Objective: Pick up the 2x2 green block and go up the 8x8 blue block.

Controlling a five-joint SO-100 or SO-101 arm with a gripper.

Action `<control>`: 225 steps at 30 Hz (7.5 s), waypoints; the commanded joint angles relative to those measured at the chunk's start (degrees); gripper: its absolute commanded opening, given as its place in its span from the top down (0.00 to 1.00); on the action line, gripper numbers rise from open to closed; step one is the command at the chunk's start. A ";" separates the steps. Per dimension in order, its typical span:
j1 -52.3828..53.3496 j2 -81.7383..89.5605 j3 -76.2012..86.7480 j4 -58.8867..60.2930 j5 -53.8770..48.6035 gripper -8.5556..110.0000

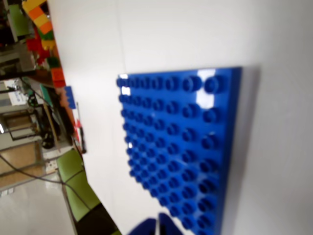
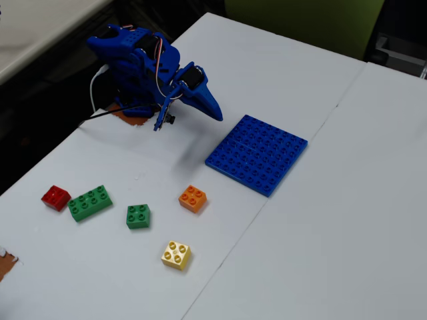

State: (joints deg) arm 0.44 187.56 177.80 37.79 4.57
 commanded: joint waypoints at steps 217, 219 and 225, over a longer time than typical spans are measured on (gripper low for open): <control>-2.99 -113.55 -141.06 62.40 -94.31 0.88; -3.52 -113.91 -141.15 62.31 -93.96 0.88; -3.34 -113.91 -142.03 62.31 -93.60 0.88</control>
State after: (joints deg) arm -2.46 72.77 38.06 100.02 -89.38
